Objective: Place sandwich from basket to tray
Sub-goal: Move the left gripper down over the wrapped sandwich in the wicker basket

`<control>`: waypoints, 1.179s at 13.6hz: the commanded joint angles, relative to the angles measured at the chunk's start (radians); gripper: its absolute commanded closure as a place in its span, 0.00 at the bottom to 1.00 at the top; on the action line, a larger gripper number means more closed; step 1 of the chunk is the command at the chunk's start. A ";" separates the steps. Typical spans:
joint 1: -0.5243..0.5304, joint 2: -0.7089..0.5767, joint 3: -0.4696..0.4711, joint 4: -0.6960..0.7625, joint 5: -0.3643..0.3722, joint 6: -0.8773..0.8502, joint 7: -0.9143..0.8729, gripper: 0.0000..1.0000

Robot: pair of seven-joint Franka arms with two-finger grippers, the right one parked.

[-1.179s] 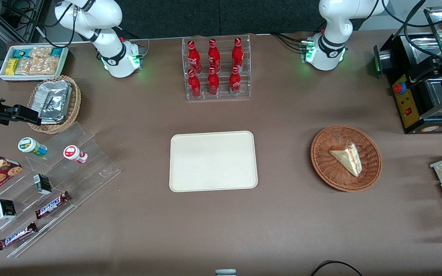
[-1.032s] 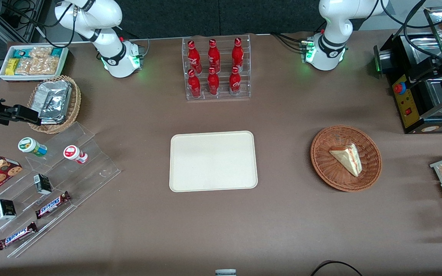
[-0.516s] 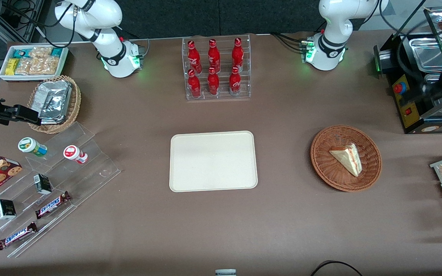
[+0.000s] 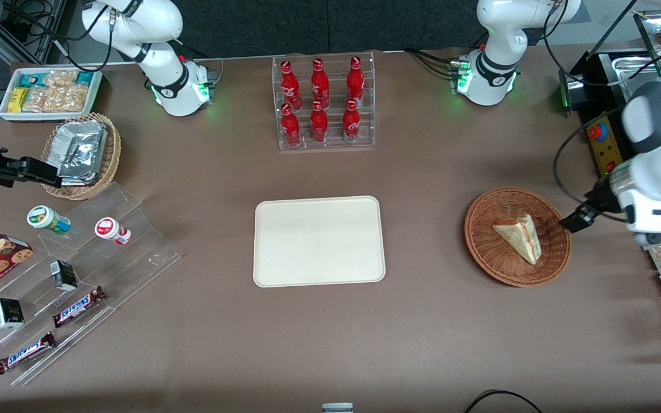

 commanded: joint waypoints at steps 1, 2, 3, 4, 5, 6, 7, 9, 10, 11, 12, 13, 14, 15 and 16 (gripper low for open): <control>-0.004 -0.033 0.001 -0.182 0.014 0.205 -0.066 0.00; -0.002 -0.032 0.001 -0.223 0.013 0.268 -0.090 0.00; -0.002 -0.021 0.002 -0.248 0.014 0.311 -0.115 0.00; -0.004 -0.006 0.001 -0.256 0.014 0.325 -0.133 0.00; -0.004 0.002 0.001 -0.263 0.014 0.327 -0.141 0.00; -0.004 0.004 0.001 -0.280 0.014 0.343 -0.141 0.00; -0.004 0.004 0.002 -0.303 0.014 0.369 -0.141 0.00; -0.004 0.014 0.002 -0.320 0.014 0.422 -0.141 0.00; -0.004 0.022 0.001 -0.316 0.014 0.426 -0.141 0.00; -0.005 0.031 0.001 -0.316 0.014 0.445 -0.141 0.00; -0.007 0.039 -0.001 -0.319 0.013 0.468 -0.141 0.00; -0.014 0.062 -0.002 -0.316 0.013 0.480 -0.141 0.00; -0.030 0.079 -0.001 -0.319 0.013 0.506 -0.141 0.00; -0.033 0.091 -0.001 -0.319 0.013 0.523 -0.141 0.00; -0.033 0.097 -0.002 -0.317 0.013 0.523 -0.141 0.00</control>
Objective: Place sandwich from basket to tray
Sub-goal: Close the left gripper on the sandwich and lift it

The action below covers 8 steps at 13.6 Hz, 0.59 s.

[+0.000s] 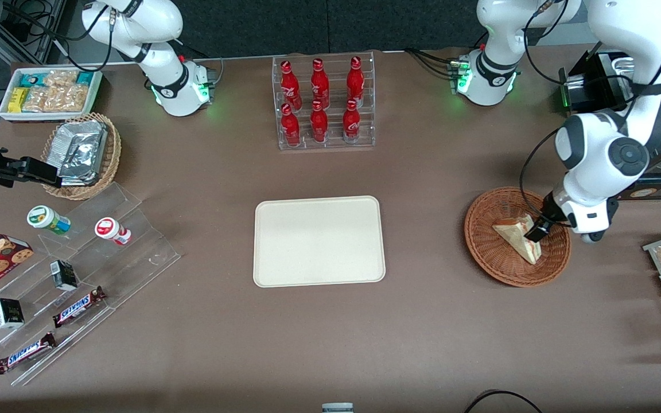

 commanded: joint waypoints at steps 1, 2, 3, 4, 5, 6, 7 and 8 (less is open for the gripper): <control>-0.016 0.022 0.000 -0.002 0.013 0.031 -0.023 0.00; -0.022 0.024 0.000 -0.002 0.013 0.031 -0.023 0.00; -0.030 0.027 0.000 -0.002 0.013 0.031 -0.022 0.00; -0.039 0.038 0.002 -0.002 0.014 0.031 -0.020 0.05; -0.039 0.047 0.002 -0.001 0.014 0.031 -0.020 0.34; -0.039 0.047 0.002 -0.001 0.014 0.030 -0.019 0.56; -0.039 0.047 0.002 -0.001 0.014 0.026 -0.014 0.78; -0.041 0.047 0.002 -0.001 0.014 0.022 -0.011 0.92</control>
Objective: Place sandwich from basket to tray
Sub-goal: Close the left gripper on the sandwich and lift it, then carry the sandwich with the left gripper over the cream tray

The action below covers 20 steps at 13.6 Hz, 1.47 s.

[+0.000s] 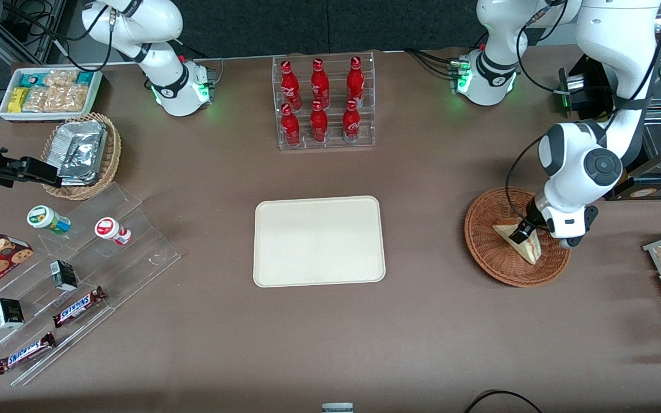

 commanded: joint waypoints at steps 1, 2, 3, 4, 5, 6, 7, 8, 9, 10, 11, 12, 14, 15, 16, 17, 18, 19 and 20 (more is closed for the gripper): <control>-0.007 -0.001 0.002 -0.001 0.014 -0.002 -0.009 1.00; -0.007 -0.009 0.002 0.007 0.014 -0.028 -0.007 1.00; -0.007 -0.030 0.002 0.031 0.016 -0.083 -0.006 1.00; -0.008 -0.050 -0.001 0.075 0.031 -0.179 -0.002 1.00; -0.017 -0.066 -0.020 0.140 0.054 -0.305 -0.004 1.00; -0.023 -0.069 -0.038 0.215 0.062 -0.432 -0.006 1.00; -0.023 -0.070 -0.075 0.290 0.062 -0.538 -0.012 1.00; -0.027 -0.070 -0.107 0.350 0.062 -0.604 -0.019 1.00; -0.028 -0.069 -0.144 0.401 0.060 -0.655 -0.027 1.00; -0.028 -0.067 -0.185 0.436 0.059 -0.680 -0.047 1.00; -0.028 -0.061 -0.237 0.470 0.057 -0.689 -0.079 1.00; -0.028 -0.053 -0.283 0.494 0.057 -0.690 -0.119 1.00; -0.037 -0.027 -0.352 0.537 0.060 -0.690 -0.162 1.00; -0.057 -0.014 -0.368 0.553 0.063 -0.688 -0.170 1.00; -0.095 0.006 -0.368 0.574 0.071 -0.685 -0.177 1.00; -0.140 0.046 -0.368 0.606 0.085 -0.683 -0.206 1.00; -0.177 0.093 -0.368 0.646 0.115 -0.682 -0.254 1.00; -0.207 0.138 -0.368 0.681 0.150 -0.682 -0.297 1.00; -0.241 0.185 -0.368 0.712 0.186 -0.680 -0.338 1.00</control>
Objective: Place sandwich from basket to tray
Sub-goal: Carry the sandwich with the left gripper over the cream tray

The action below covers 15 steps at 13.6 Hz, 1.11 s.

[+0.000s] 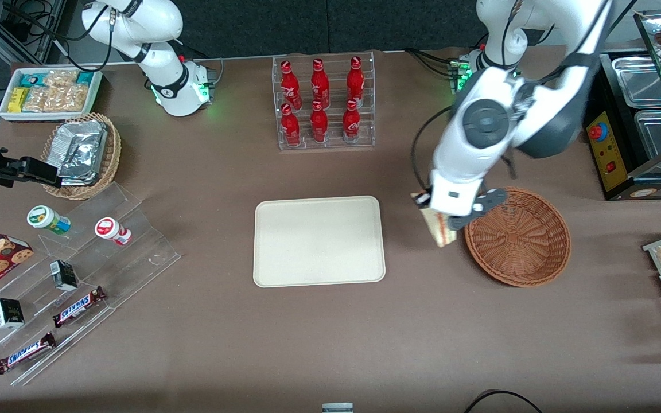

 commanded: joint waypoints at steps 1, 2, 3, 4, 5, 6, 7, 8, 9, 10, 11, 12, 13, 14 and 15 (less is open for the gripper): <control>-0.097 0.166 0.001 0.143 0.094 -0.013 -0.104 1.00; -0.134 0.209 0.001 0.176 0.122 -0.010 -0.114 1.00; -0.168 0.243 0.001 0.200 0.139 0.006 -0.115 1.00; -0.189 0.262 0.001 0.205 0.141 0.039 -0.115 1.00; -0.212 0.277 0.001 0.201 0.151 0.089 -0.117 1.00; -0.245 0.294 0.005 0.201 0.154 0.135 -0.117 1.00; -0.269 0.315 0.008 0.204 0.161 0.167 -0.123 1.00; -0.285 0.337 0.008 0.205 0.194 0.187 -0.123 1.00; -0.303 0.364 0.008 0.205 0.243 0.217 -0.126 1.00; -0.317 0.386 0.006 0.204 0.265 0.244 -0.135 1.00; -0.325 0.406 0.008 0.205 0.268 0.272 -0.137 1.00; -0.326 0.420 0.008 0.205 0.274 0.293 -0.135 1.00; -0.332 0.434 0.008 0.205 0.294 0.300 -0.135 1.00; -0.335 0.447 0.008 0.207 0.318 0.303 -0.137 1.00; -0.337 0.463 0.006 0.208 0.334 0.315 -0.137 1.00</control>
